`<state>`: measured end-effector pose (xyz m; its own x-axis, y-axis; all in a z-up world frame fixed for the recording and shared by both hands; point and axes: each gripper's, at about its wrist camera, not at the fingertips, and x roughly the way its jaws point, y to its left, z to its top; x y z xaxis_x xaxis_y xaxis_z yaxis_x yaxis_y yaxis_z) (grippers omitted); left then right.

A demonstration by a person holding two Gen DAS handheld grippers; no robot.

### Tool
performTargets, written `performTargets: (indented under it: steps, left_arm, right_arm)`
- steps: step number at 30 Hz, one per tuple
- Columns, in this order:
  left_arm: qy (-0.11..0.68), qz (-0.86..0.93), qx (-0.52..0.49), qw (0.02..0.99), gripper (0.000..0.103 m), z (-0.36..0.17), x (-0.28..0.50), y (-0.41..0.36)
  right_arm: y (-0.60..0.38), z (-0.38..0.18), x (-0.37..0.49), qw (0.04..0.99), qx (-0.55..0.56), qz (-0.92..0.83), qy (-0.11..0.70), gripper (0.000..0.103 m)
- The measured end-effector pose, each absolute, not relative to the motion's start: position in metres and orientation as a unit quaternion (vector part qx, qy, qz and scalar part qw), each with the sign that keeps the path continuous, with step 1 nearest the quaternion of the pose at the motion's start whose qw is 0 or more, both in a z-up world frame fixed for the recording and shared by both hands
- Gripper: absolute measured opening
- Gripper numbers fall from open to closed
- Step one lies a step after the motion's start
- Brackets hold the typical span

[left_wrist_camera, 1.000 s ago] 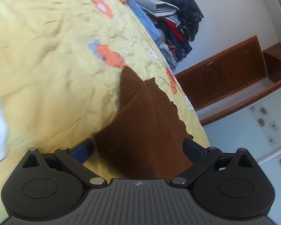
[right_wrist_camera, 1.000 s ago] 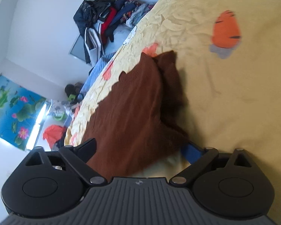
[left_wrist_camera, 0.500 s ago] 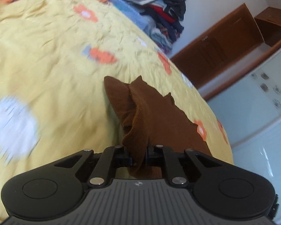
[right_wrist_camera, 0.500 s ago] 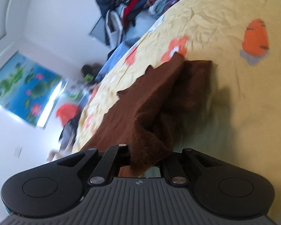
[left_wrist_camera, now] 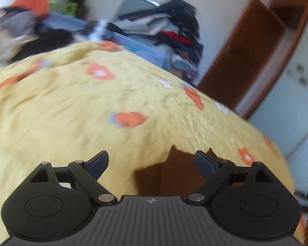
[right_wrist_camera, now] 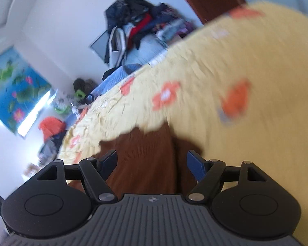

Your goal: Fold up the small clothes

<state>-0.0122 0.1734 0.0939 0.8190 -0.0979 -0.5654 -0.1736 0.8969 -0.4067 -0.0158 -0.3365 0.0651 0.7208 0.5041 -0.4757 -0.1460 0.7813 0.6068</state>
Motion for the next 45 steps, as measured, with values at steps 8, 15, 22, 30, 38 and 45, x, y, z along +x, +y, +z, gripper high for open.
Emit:
performTargets:
  steps: [8, 15, 22, 30, 38, 45]
  left_arm:
    - [0.413, -0.008, -0.125, 0.902, 0.034, 0.036, 0.118, 0.102]
    - [0.354, -0.013, -0.090, 0.931, 0.008, 0.063, 0.104, 0.097]
    - [0.369, 0.027, -0.039, 0.928, 0.012, 0.035, 0.116, 0.087]
    - [0.318, -0.027, -0.058, 0.946, 0.080, 0.085, 0.076, 0.049]
    - [0.352, -0.031, 0.000, 0.935, 0.088, 0.021, 0.088, 0.026]
    - [0.353, -0.030, 0.004, 0.935, 0.092, 0.022, 0.090, 0.024]
  right_arm:
    - [-0.267, 0.030, 0.105, 0.878, 0.170, 0.184, 0.407, 0.039]
    - [-0.273, 0.043, 0.094, 0.890, 0.184, 0.217, 0.356, 0.015]
    - [-0.278, 0.002, 0.114, 0.891, 0.209, 0.168, 0.366, 0.016]
    - [-0.260, 0.056, 0.063, 0.927, 0.186, 0.146, 0.293, 0.083]
    - [-0.203, 0.005, 0.074, 0.931, 0.054, 0.151, 0.328, 0.093]
    - [-0.223, 0.009, 0.069, 0.929, 0.066, 0.160, 0.327, 0.089]
